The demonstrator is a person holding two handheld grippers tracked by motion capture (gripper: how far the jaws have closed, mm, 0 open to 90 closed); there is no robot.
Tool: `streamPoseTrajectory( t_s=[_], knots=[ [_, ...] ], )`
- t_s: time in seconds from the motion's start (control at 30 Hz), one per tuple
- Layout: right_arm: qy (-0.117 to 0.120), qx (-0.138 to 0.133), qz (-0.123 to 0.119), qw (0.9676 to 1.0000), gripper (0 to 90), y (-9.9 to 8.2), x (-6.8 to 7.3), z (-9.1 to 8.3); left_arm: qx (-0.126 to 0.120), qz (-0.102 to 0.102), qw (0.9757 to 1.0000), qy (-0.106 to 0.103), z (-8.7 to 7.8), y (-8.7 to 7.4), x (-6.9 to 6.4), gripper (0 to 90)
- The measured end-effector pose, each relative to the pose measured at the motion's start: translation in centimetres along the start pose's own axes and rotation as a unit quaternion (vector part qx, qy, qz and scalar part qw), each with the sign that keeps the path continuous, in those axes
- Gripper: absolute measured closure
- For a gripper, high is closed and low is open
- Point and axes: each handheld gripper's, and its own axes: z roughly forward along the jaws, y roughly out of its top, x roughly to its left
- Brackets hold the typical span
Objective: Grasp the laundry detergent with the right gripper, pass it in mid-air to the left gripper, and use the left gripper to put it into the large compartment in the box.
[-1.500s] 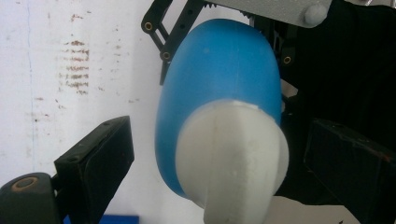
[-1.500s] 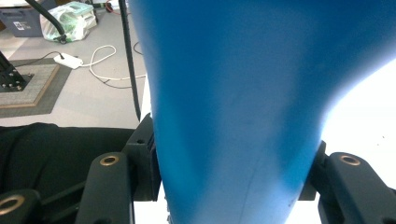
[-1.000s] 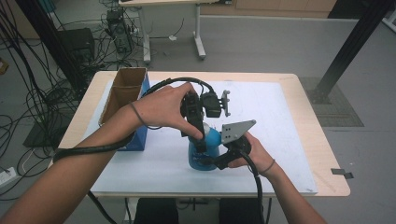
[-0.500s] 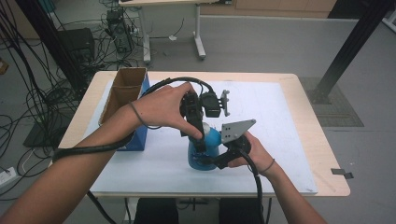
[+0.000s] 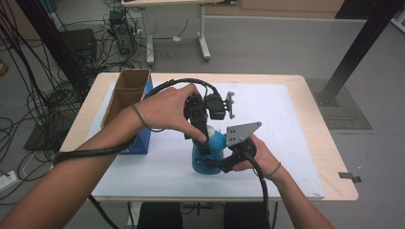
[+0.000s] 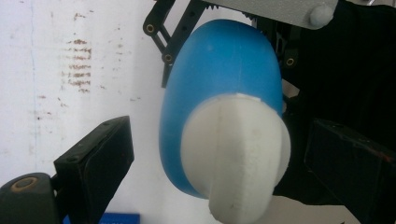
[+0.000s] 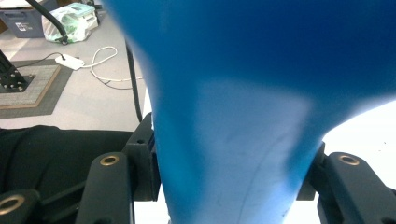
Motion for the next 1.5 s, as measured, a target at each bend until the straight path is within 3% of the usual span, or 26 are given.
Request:
streamPoseTrajectory(
  t_s=[0.8, 1.5],
  knots=[
    [0.001, 0.003, -0.004, 1.0, 42.1, 0.4, 0.0, -0.1, 0.003, 0.008, 0.9999, 0.009, 0.1, 0.2, -0.7, 9.3],
    [0.006, 0.001, -0.015, 0.9999, 42.3, 1.0, 0.2, 0.1, 0.032, 0.015, 0.9991, 0.022, 1.5, 1.3, -1.3, 12.6]
  ],
)
